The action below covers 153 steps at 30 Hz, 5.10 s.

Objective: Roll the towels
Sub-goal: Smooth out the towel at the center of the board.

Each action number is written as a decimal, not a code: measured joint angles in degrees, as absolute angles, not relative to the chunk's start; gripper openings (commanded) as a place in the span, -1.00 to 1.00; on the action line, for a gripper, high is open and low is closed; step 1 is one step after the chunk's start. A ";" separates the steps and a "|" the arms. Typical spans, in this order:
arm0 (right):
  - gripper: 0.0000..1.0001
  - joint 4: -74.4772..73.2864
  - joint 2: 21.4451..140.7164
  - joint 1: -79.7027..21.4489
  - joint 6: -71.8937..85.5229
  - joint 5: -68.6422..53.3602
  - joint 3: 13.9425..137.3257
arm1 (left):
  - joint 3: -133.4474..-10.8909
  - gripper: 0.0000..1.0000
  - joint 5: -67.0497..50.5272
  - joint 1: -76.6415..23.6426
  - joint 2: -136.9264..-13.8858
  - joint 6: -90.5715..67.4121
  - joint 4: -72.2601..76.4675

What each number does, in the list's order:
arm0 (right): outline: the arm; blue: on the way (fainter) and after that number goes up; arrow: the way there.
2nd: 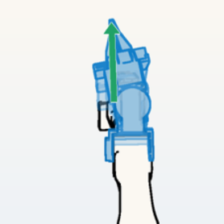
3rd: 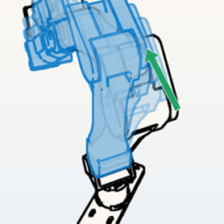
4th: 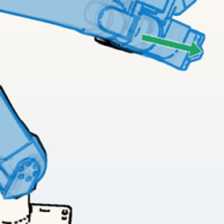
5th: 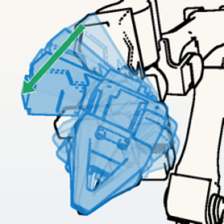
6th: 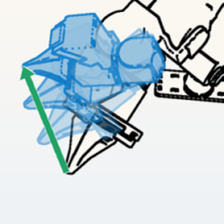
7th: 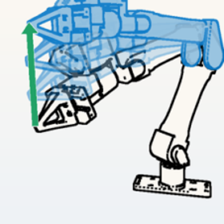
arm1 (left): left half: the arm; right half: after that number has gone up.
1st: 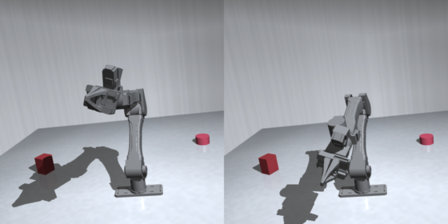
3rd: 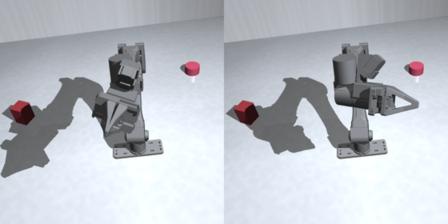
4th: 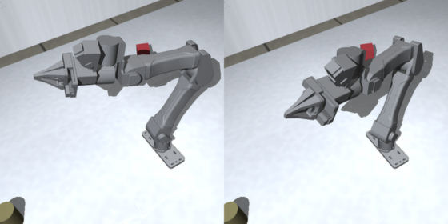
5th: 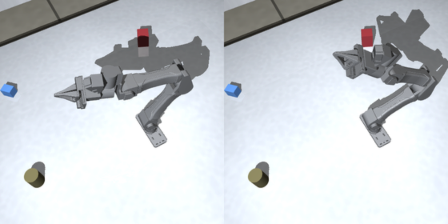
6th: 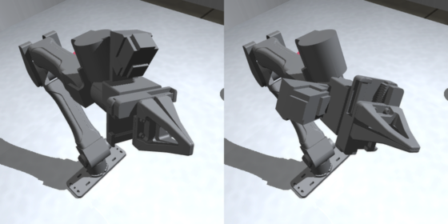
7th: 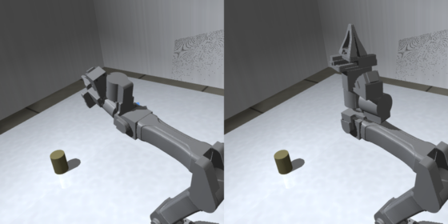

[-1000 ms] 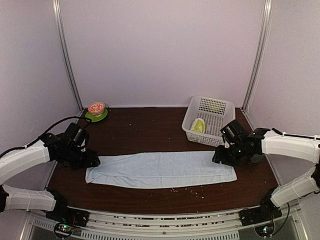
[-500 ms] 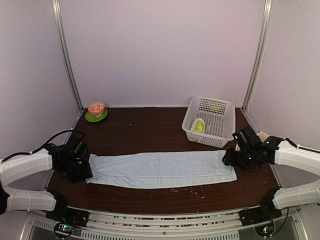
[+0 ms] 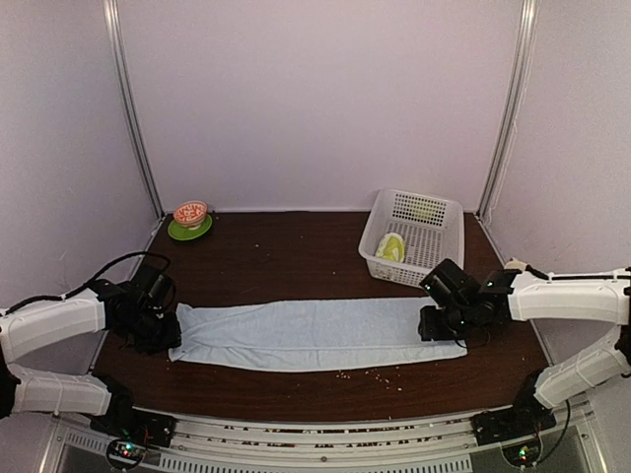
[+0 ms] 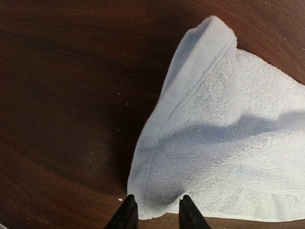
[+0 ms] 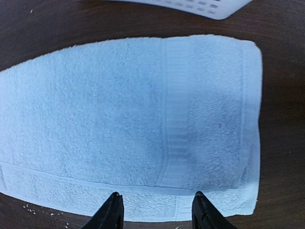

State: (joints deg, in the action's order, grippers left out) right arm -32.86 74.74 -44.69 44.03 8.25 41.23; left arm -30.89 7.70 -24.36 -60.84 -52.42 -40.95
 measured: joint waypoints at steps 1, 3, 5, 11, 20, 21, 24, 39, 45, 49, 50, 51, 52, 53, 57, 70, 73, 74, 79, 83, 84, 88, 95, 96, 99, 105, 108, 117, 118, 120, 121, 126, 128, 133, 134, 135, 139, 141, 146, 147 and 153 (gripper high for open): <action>-0.02 -32.86 72.69 -43.79 44.84 8.91 40.32 | -30.89 -0.50 7.70 -24.36 -60.80 -52.34 -40.80; -0.03 -33.15 68.99 -41.06 46.09 9.74 38.85 | -30.89 -0.55 7.73 -24.36 -60.71 -52.05 -40.51; -0.06 -32.95 67.00 -38.00 47.07 10.09 37.74 | -30.89 -0.62 7.73 -24.36 -60.71 -51.77 -40.40; -0.10 -31.59 69.19 -31.97 48.47 9.19 35.00 | -30.89 -0.67 7.73 -24.36 -60.73 -51.07 -40.34; -0.41 -27.59 72.69 -28.88 48.86 5.78 31.33 | -30.89 -0.78 7.68 -24.36 -59.96 -50.54 -40.36; -0.46 -27.42 72.73 -28.88 48.86 5.65 31.33 | -30.89 -0.79 7.68 -24.36 -59.88 -50.50 -40.36; -0.56 -26.59 72.75 -28.88 48.88 4.91 31.33 | -30.89 -0.82 7.68 -24.36 -59.79 -50.41 -40.38; -1.00 -26.35 71.77 -28.56 48.84 3.86 31.22 | -31.70 -1.00 7.70 -24.36 -59.27 -49.76 -40.99; -1.00 -30.24 65.54 -28.38 48.23 5.48 32.01 | -33.82 -1.00 7.88 -24.36 -56.75 -49.15 -43.16; -1.00 -32.47 62.83 -28.18 47.94 6.28 32.69 | -34.41 -1.00 7.88 -24.36 -55.70 -48.86 -44.10; -1.00 -33.06 62.33 -28.18 47.92 6.31 32.71 | -34.41 -1.00 7.81 -24.36 -55.66 -48.80 -44.40; -1.00 -33.69 61.89 -28.18 47.88 6.35 32.71 | -34.41 -1.00 7.70 -24.36 -55.64 -48.75 -44.71; -1.00 -34.26 61.52 -28.16 47.83 6.37 32.71 | -34.41 -1.00 7.64 -24.36 -55.59 -48.73 -44.93; -1.00 -34.96 61.01 -28.14 47.77 6.37 32.71 | -34.41 -1.00 7.49 -24.36 -55.53 -48.73 -45.04; -1.00 -36.29 59.64 -28.08 47.70 6.42 32.71 | -34.41 -0.36 6.90 -24.36 -54.94 -48.21 -45.12; -1.00 -36.51 59.55 -27.86 47.68 6.37 32.71 | -33.98 -0.13 3.29 -24.36 -62.15 -46.50 -41.36; -1.00 -36.53 59.46 -27.83 47.68 6.31 32.71 | -33.58 -0.09 2.44 -24.36 -64.38 -46.02 -40.03; -1.00 -36.53 59.37 -27.81 47.68 6.31 32.71 | -33.41 -0.08 2.28 -24.36 -64.90 -45.87 -39.66; -1.00 -36.60 58.59 -27.81 47.68 6.24 32.71 | -33.15 -0.31 2.24 -24.36 -67.35 -44.82 -38.37; -1.00 -36.64 58.50 -27.81 47.68 6.15 32.71 | -33.12 -0.66 2.35 -24.38 -69.95 -44.16 -36.88; -1.00 -36.69 58.46 -27.81 47.68 6.04 32.71 | -33.12 -0.75 2.35 -24.38 -70.57 -43.99 -36.58; -1.00 -37.04 57.91 -27.77 47.68 5.96 32.75 | -33.12 -1.00 2.39 -24.47 -71.88 -43.44 -35.75; -1.00 -39.07 55.11 -27.59 47.68 5.82 33.95 | -33.82 -1.00 3.29 -24.49 -68.66 -42.74 -37.63; -1.00 -39.35 54.76 -27.59 47.66 5.82 34.20 | -34.13 -1.00 3.44 -24.49 -68.01 -42.70 -38.09; -1.00 -39.99 53.82 -27.55 47.66 5.80 34.74 | -35.31 -1.00 3.64 -24.49 -65.91 -42.65 -39.35; -1.00 -42.35 51.96 -27.31 47.27 5.76 34.92 | -36.51 -1.00 2.70 -24.49 -62.37 -42.65 -41.67; -1.00 -43.72 50.65 -27.00 46.68 5.76 35.22 | -37.12 -1.00 1.93 -24.49 -60.34 -42.65 -43.48; -1.00 -47.68 46.68 -26.48 46.24 5.21 35.05 | -38.00 -1.00 -1.56 -24.51 -58.61 -42.41 -45.43; -1.00 -47.79 46.28 -26.48 46.24 5.10 34.74 | -38.00 -1.00 -1.76 -24.53 -58.98 -42.37 -45.47; -1.00 -47.86 46.09 -26.46 46.26 4.86 33.98 | -38.00 -1.00 -2.13 -24.53 -60.03 -42.30 -45.50; -1.00 -47.81 46.22 -26.46 46.30 4.75 33.67 | -38.00 -1.00 -2.35 -24.53 -60.90 -42.30 -45.45; -1.00 -47.11 48.27 -26.35 46.57 3.33 31.40 | -37.17 -1.00 -2.50 -24.58 -63.66 -42.52 -44.66; -0.75 -46.89 48.64 -26.35 46.65 2.48 30.68 | -36.67 -1.00 -2.35 -24.58 -63.77 -42.78 -44.73; 0.08 -47.11 48.14 -26.30 46.15 -0.19 30.55 | -36.47 -0.29 -1.39 -24.60 -63.13 -43.62 -45.06; 0.19 -47.51 47.94 -26.30 46.02 -0.64 30.72 | -36.47 -0.13 -1.23 -24.60 -62.87 -43.88 -45.30; 0.24 -48.07 47.64 -26.30 45.52 -1.37 31.07 | -36.51 0.04 -1.08 -24.64 -62.57 -44.10 -45.74; 0.22 -50.22 45.95 -26.33 43.99 -3.03 34.48 | -38.00 0.27 -0.80 -25.02 -60.10 -44.12 -49.08; 0.14 -50.13 45.82 -26.39 43.29 -3.36 36.47 | -40.10 0.26 -0.67 -25.23 -57.78 -43.77 -50.98; -0.05 -45.01 50.41 -28.38 42.63 -3.62 37.93 | -46.37 -0.17 -1.76 -25.34 -57.36 -42.24 -49.76; -0.08 -43.38 52.27 -29.45 42.81 -3.44 37.93 | -47.03 -0.31 -2.17 -25.36 -58.54 -42.06 -48.77; -0.22 -35.70 65.91 -38.13 44.16 -0.67 38.28 | -47.70 -0.75 -4.80 -27.22 -72.25 -41.47 -39.88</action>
State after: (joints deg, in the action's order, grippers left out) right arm -35.70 65.91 -38.13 44.16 -0.67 38.28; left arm -47.70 -4.80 -27.22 -72.25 -41.47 -39.88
